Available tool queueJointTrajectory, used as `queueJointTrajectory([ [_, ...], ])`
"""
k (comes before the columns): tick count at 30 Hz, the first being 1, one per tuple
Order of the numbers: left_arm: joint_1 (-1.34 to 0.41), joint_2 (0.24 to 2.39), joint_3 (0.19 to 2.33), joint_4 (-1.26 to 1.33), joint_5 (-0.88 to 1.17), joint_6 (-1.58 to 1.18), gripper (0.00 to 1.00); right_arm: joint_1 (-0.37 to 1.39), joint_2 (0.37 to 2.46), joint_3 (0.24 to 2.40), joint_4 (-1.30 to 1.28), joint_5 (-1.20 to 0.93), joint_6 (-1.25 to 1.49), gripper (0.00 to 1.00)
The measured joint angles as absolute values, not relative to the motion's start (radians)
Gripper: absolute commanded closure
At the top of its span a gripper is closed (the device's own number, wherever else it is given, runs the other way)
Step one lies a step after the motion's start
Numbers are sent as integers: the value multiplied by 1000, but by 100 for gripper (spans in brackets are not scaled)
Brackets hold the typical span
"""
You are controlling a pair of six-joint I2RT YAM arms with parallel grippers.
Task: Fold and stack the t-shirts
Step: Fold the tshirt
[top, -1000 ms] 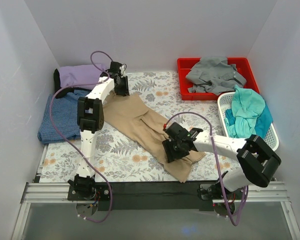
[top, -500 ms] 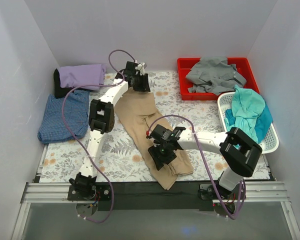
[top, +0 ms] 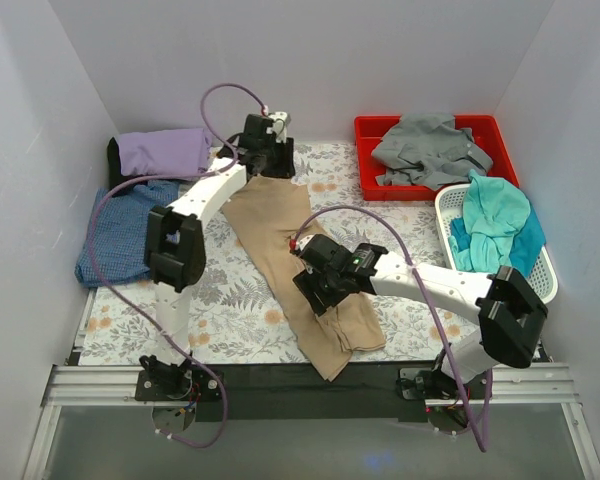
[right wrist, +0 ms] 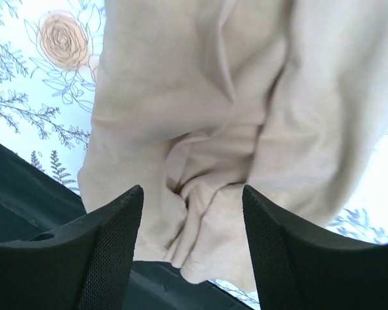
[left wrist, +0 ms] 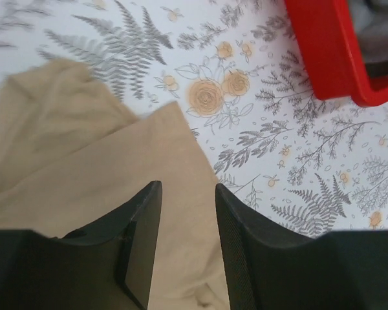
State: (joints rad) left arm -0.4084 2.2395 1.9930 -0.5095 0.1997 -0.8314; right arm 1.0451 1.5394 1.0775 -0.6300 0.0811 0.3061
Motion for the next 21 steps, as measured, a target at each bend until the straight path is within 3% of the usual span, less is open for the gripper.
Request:
queueJointTrajectory([
  [5, -389, 1885, 1712, -466, 50, -854, 64, 1035, 1486, 1079, -632, 161, 278, 30],
  [8, -374, 1789, 1577, -435, 27, -897, 65, 1017, 1499, 1066, -627, 177, 257, 30],
  [13, -348, 1907, 1438, -425, 82, -965, 67, 999, 1522, 1004, -614, 173, 247, 30],
  [16, -341, 2041, 1436, -433, 117, -983, 67, 1000, 1535, 966, -597, 162, 245, 30],
  [21, -331, 2077, 1498, -419, 157, -999, 68, 997, 1546, 923, -574, 121, 248, 30],
])
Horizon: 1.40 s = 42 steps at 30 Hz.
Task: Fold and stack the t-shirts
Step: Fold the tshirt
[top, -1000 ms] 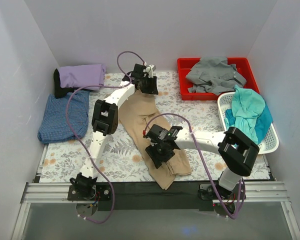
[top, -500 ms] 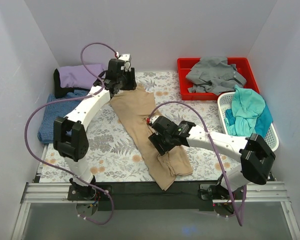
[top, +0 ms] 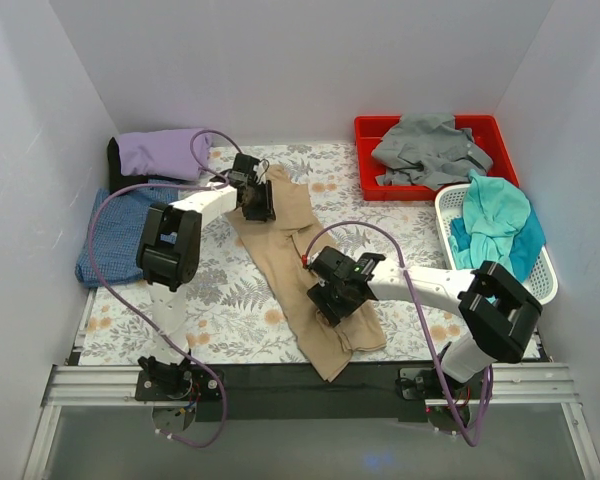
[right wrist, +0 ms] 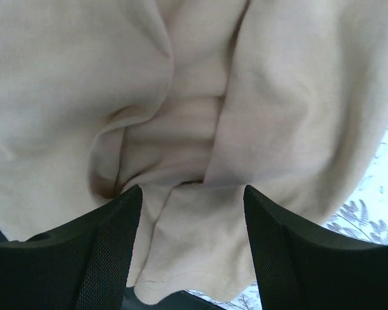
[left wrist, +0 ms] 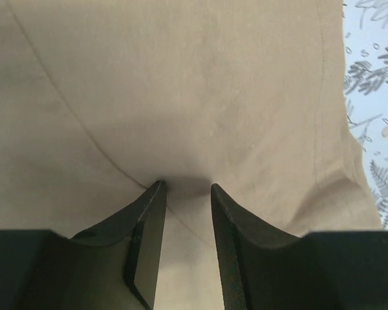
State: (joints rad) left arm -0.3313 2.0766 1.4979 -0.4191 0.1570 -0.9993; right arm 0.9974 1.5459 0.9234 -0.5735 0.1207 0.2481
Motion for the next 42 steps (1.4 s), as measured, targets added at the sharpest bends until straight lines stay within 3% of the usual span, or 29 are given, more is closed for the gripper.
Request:
queueJointTrajectory([
  [3, -331, 2140, 1571, -447, 170, -986, 68, 996, 1554, 904, -554, 56, 259, 31],
  [14, -331, 2481, 2149, -638, 221, -893, 67, 1036, 1603, 916, -477, -208, 255, 33],
  [25, -331, 2526, 2274, -643, 306, -871, 62, 1067, 1644, 1018, -476, -225, 225, 31],
  [29, -331, 2521, 2331, -621, 306, -862, 63, 1067, 1578, 1083, -514, -128, 217, 26],
  [34, -331, 2316, 2091, -582, 260, -873, 65, 991, 1425, 1100, -536, 56, 203, 26],
  [42, -331, 1660, 1305, -508, 234, -1024, 66, 756, 1400, 1006, -565, 147, 175, 25],
])
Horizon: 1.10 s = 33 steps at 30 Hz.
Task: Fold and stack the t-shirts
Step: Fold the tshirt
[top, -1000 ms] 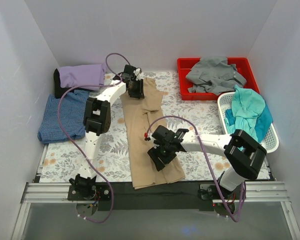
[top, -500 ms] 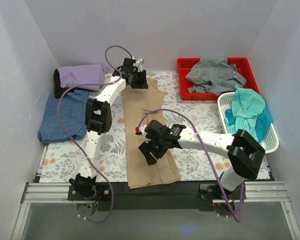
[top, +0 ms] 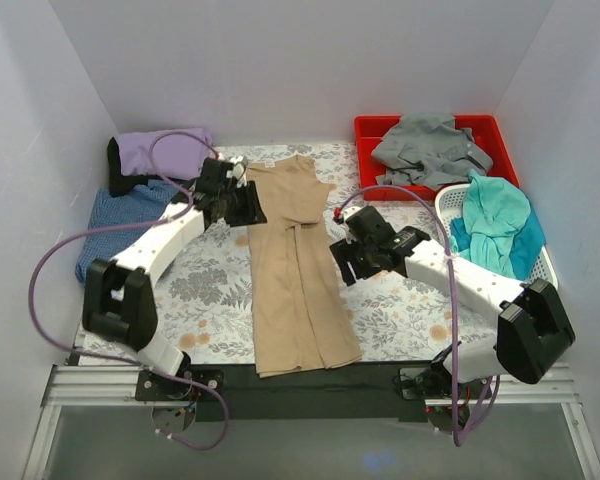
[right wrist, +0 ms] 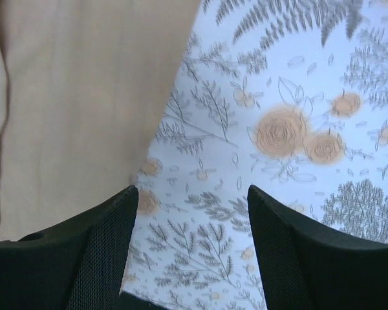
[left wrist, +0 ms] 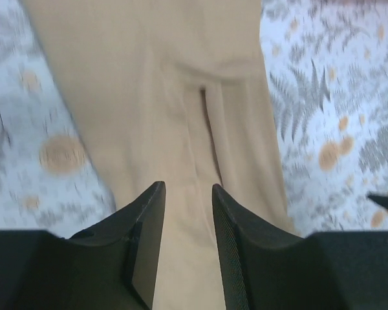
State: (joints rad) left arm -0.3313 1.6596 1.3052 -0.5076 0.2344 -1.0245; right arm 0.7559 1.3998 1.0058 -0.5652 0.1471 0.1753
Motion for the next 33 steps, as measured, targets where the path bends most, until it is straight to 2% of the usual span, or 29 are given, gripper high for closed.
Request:
queueJointTrajectory([
  [6, -384, 1235, 928, -510, 273, -1215, 67, 666, 1234, 865, -593, -12, 180, 25],
  [9, -424, 1104, 849, -554, 284, -1310, 69, 667, 1166, 811, -596, -112, 204, 25],
  [18, -547, 857, 633, -706, 281, -1528, 69, 673, 984, 546, -598, -332, 317, 24],
  [24, -608, 709, 525, -823, 274, -1633, 69, 689, 845, 452, -592, -407, 391, 23],
  [33, -632, 673, 470, -907, 276, -1684, 68, 707, 874, 393, -560, -417, 453, 23],
])
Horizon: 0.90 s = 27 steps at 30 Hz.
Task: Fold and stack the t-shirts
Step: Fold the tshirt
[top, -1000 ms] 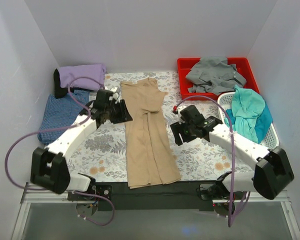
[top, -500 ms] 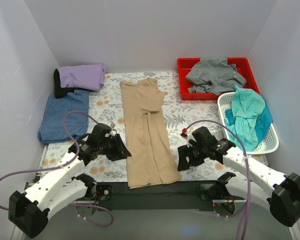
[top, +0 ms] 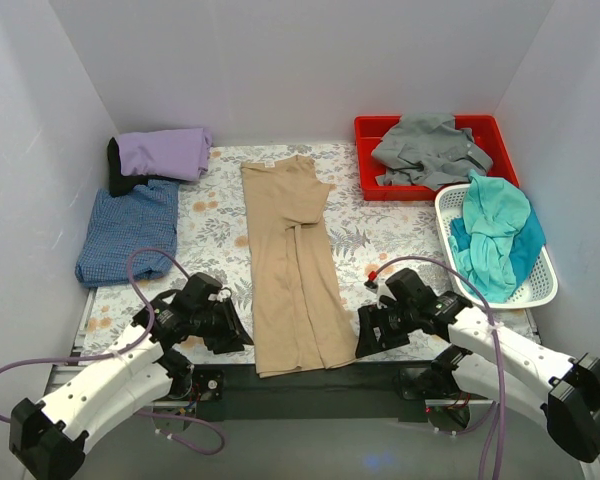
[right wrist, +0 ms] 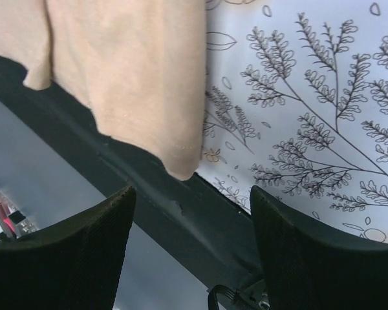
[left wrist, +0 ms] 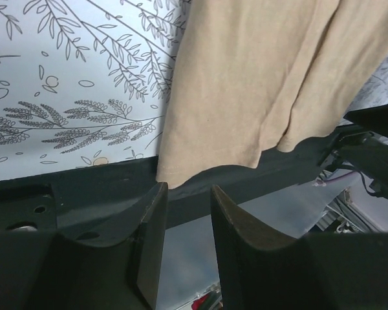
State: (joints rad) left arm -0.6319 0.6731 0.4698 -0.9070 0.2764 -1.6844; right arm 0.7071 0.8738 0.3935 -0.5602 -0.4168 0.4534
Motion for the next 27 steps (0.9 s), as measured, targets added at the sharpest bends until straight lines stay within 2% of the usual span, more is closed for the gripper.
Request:
queueJointTrajectory([
  [7, -670, 717, 399, -831, 272, -1750, 68, 723, 936, 396, -492, -372, 478, 21],
  [18, -844, 861, 325, -705, 224, -1876, 68, 727, 1065, 411, -313, -433, 492, 22],
  [27, -904, 944, 366, -707, 194, -1890, 68, 748, 1087, 398, -250, -465, 499, 27],
])
